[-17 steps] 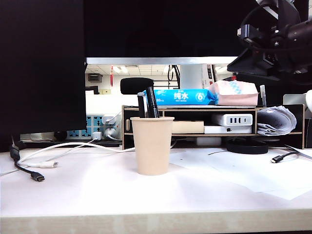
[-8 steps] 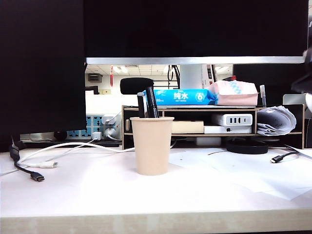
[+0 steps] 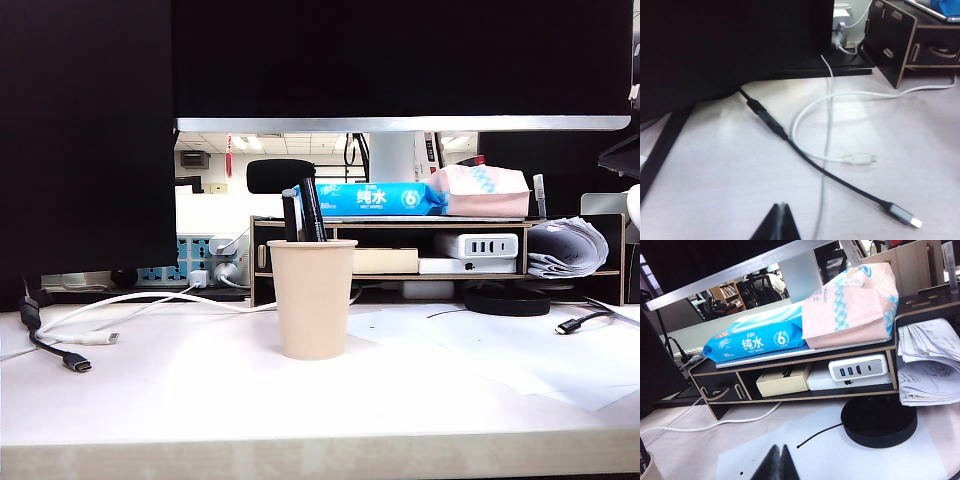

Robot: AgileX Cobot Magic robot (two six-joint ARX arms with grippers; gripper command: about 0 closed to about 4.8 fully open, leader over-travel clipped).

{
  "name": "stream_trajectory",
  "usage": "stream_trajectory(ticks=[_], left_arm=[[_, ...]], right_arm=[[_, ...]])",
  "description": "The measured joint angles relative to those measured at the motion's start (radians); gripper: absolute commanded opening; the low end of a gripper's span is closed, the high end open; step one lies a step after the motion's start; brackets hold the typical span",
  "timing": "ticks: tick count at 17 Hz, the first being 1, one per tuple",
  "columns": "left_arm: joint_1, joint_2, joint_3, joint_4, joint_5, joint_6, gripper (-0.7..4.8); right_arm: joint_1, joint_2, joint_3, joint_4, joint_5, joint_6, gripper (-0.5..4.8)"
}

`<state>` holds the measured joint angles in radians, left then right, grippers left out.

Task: Pick up the marker and insert it into the paper cup.

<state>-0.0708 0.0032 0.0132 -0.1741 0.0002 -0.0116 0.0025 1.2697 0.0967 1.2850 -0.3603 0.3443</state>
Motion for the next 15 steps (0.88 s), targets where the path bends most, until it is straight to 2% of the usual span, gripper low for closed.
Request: stream_trajectory(ticks=[4, 15], left_arm=[[0.002, 0.000, 0.000, 0.000, 0.000, 0.000, -0.05], [0.002, 0.000, 0.000, 0.000, 0.000, 0.000, -0.05]], right_arm=[[0.000, 0.000, 0.000, 0.000, 0.046, -0.005, -0.01], [0.000, 0.000, 0.000, 0.000, 0.044, -0.005, -0.01]])
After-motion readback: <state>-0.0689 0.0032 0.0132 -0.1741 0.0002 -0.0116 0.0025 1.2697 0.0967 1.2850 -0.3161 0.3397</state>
